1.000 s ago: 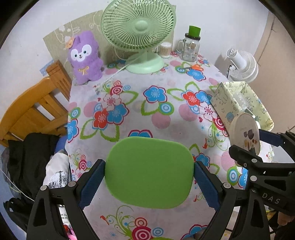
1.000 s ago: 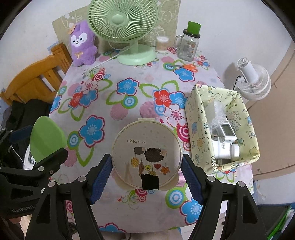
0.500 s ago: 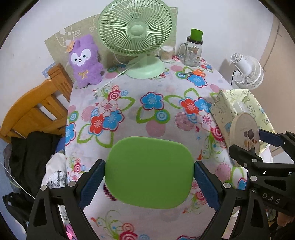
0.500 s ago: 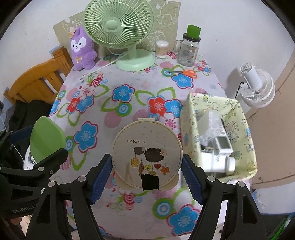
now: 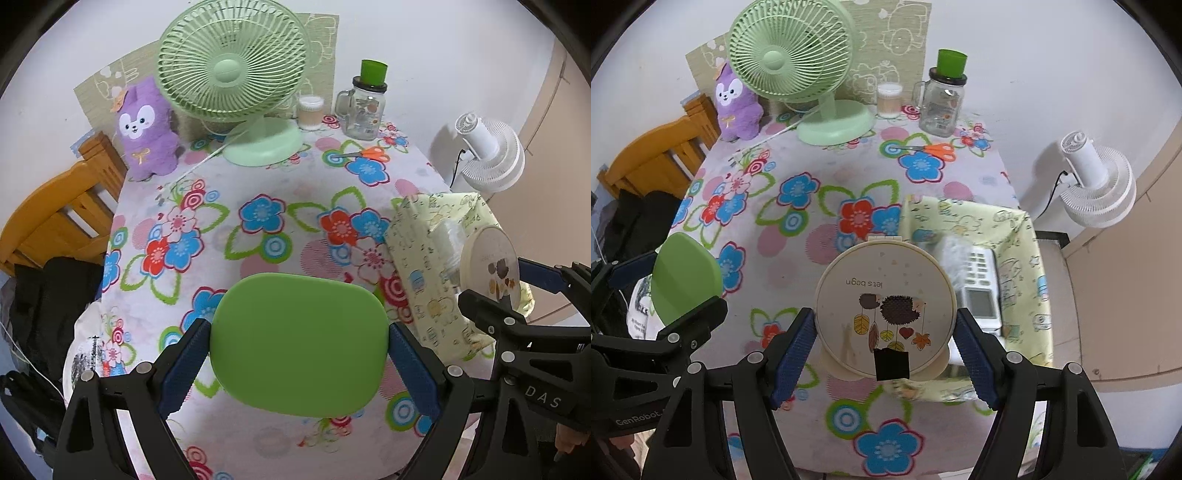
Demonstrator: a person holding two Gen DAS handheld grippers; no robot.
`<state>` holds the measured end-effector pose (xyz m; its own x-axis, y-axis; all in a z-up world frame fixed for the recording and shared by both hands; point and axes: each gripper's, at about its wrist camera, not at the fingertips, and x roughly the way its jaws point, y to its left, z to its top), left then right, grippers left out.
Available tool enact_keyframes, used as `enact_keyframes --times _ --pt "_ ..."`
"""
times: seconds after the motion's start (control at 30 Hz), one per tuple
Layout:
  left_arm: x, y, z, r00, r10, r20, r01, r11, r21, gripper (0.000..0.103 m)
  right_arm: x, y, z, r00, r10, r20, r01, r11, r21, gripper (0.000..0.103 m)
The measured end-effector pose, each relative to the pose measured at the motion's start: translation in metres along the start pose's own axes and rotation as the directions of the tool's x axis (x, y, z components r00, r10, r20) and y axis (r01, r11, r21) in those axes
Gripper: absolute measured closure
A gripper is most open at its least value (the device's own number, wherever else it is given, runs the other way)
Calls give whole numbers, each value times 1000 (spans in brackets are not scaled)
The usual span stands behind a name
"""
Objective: Organize rigid objects
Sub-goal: 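Lift the white disc and green case and carry both toward the fabric box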
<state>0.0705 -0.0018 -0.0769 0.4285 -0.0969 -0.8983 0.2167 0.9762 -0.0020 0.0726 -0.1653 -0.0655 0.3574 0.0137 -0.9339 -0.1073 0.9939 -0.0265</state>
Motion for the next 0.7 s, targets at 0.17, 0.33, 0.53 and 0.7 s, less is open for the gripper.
enact_keyframes --times 0.17,0.33,0.53,0.7 --pt "3 -16 5 1000 -5 -1 5 1000 0 7 0 -18 1 1000 0 -4 0 1000 -1 26" --pt "8 -35 9 1000 -9 -5 9 1000 9 7 3 -38 -1 1000 10 -15 -10 1000 17 26" --pt "18 -67 13 1000 7 -11 -7 999 51 7 14 -68 -10 999 16 -49 -13 998 58 26" --pt "31 -83 13 999 -2 -40 4 999 48 7 27 -89 -15 996 38 -86 -32 997 70 26"
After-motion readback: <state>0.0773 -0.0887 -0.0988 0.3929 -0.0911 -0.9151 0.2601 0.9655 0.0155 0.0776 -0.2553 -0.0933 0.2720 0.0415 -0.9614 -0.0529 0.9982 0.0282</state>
